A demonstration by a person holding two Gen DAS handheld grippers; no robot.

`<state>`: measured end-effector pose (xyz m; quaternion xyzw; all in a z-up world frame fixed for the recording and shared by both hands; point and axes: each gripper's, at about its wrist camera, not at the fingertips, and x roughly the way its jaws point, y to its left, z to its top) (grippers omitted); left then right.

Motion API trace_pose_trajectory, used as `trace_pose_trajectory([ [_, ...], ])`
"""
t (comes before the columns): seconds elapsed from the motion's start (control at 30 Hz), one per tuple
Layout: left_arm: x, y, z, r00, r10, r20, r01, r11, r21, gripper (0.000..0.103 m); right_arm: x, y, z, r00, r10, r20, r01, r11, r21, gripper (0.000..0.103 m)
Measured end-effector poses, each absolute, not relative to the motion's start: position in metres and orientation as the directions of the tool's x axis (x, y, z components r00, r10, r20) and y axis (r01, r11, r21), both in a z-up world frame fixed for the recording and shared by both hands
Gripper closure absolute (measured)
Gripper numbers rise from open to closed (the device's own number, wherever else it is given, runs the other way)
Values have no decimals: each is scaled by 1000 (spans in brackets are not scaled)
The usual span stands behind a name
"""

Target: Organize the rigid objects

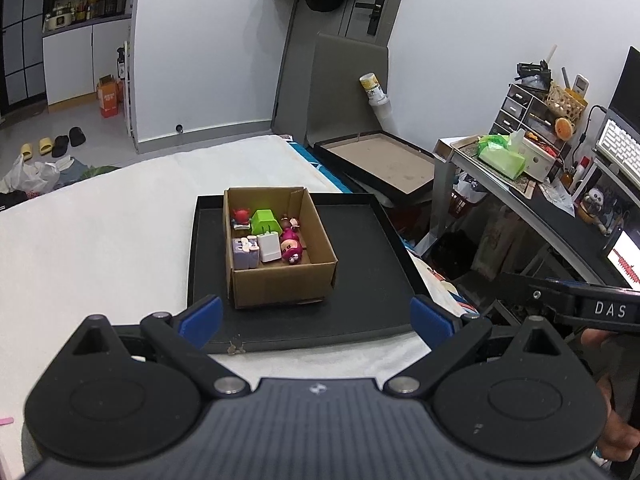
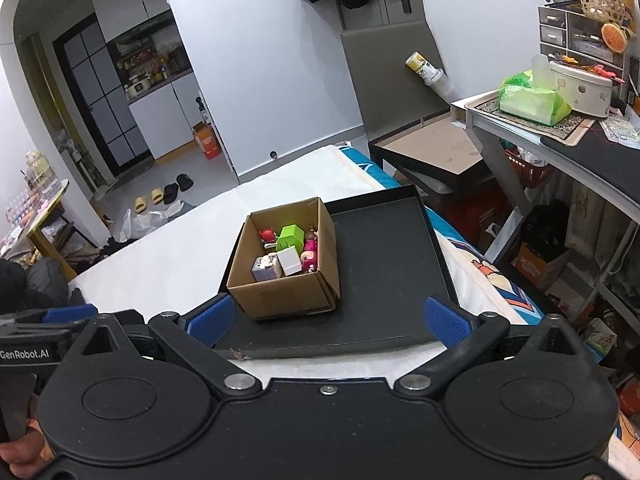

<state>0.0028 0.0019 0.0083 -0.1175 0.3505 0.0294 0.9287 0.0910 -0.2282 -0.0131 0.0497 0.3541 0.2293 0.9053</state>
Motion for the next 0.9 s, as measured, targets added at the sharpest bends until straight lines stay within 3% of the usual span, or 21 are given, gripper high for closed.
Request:
trace_pose_trajectory([
  [0.9,-6,3,13,760,-21,-649,-140,971,-195,4,82,-225,-6,649,459,-606,-412,882,227,0],
])
